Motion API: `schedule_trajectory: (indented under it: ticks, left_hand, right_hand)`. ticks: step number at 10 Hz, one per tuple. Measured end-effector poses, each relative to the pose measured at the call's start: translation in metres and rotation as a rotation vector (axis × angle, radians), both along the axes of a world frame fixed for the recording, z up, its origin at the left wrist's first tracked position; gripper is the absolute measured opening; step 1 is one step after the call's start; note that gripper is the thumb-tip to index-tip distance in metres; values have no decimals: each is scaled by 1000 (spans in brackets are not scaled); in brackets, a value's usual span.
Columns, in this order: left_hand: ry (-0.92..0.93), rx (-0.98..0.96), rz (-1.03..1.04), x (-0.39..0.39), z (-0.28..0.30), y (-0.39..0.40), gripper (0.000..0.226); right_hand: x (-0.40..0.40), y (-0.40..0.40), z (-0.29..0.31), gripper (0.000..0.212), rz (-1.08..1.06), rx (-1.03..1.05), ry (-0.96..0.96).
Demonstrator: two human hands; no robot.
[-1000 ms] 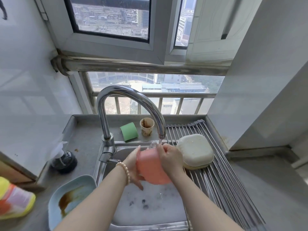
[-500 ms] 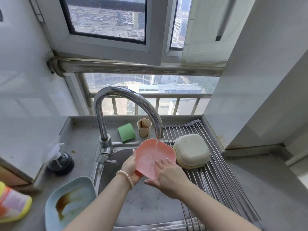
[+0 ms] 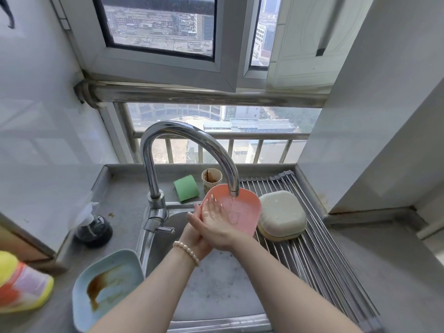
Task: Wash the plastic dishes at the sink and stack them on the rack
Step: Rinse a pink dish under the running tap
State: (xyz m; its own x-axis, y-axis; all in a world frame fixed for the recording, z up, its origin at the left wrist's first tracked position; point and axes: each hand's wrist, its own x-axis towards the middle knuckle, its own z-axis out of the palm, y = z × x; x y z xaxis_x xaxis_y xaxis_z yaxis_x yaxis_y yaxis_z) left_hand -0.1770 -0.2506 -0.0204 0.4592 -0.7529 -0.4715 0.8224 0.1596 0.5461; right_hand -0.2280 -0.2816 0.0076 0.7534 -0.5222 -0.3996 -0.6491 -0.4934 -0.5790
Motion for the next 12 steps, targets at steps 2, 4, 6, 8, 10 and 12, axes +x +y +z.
schedule_trajectory:
  ticks: [2, 4, 6, 8, 10, 12]
  left_hand:
    - [-223, 125, -286, 23, 0, 8, 41]
    - [-91, 197, -358, 33, -4, 2, 78]
    - [-116, 278, -201, 36, -3, 3, 99]
    - [-404, 475, -64, 30, 6, 4, 64]
    - [-607, 541, -3, 22, -3, 13, 68]
    - [-694, 636, 80, 26, -2, 19, 64]
  right_hand:
    - [-5, 14, -1, 73, 44, 196, -131]
    - [-23, 8, -19, 52, 137, 81, -119]
    - [-57, 8, -27, 34, 93, -292, -194]
    - [-64, 14, -57, 35, 85, -745, -92]
    - [-40, 29, -79, 76, -185, -768, 112]
    - [-39, 41, -66, 38, -124, -707, -240]
